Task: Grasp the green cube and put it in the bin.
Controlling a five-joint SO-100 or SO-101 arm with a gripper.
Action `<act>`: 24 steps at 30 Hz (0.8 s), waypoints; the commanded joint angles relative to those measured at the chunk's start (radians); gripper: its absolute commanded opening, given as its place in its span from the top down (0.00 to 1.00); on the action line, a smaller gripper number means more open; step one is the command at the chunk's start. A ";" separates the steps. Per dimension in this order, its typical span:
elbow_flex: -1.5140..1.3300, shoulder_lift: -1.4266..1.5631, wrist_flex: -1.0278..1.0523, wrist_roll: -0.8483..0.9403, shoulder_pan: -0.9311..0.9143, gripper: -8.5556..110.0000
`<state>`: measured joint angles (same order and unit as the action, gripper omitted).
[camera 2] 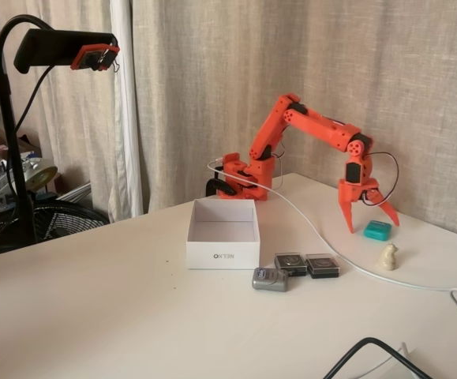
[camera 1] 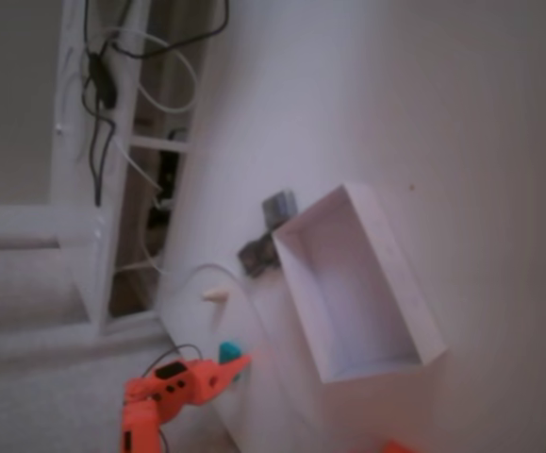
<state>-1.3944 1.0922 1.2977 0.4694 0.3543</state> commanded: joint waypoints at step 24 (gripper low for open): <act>0.041 -0.038 0.071 -0.003 -0.005 0.72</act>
<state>-1.3576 1.0569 1.3637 0.4694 0.3590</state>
